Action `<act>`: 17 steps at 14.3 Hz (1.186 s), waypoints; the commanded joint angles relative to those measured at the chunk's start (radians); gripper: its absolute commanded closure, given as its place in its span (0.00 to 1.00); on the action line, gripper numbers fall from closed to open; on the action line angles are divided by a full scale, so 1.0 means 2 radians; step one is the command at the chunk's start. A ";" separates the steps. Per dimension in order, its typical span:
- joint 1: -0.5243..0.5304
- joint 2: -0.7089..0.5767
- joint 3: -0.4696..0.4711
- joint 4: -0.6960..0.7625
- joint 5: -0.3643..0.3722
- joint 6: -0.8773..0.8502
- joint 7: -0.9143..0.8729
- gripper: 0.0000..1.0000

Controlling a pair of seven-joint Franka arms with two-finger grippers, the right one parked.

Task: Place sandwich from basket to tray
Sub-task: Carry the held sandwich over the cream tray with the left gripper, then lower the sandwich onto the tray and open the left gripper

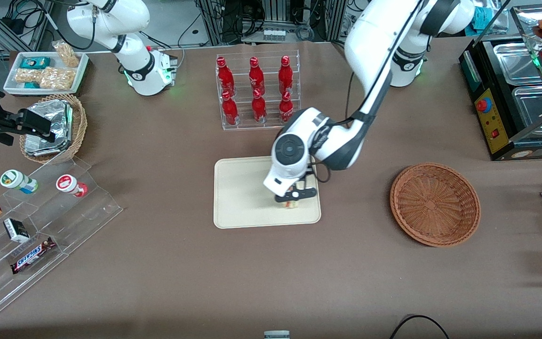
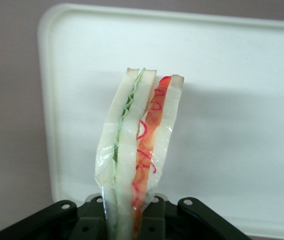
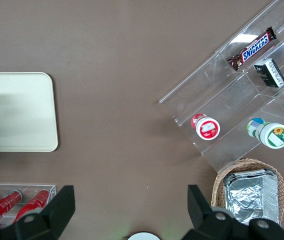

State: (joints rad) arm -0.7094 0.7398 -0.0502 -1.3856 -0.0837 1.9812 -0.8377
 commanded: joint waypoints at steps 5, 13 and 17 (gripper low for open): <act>-0.026 0.055 -0.010 0.045 -0.003 0.053 -0.050 0.96; -0.022 0.018 -0.009 0.045 -0.005 0.033 -0.064 0.00; -0.003 -0.050 -0.006 0.032 0.003 -0.045 -0.048 0.00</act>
State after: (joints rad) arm -0.7403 0.7335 -0.0677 -1.2782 -0.0826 1.9703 -0.9519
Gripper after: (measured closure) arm 0.128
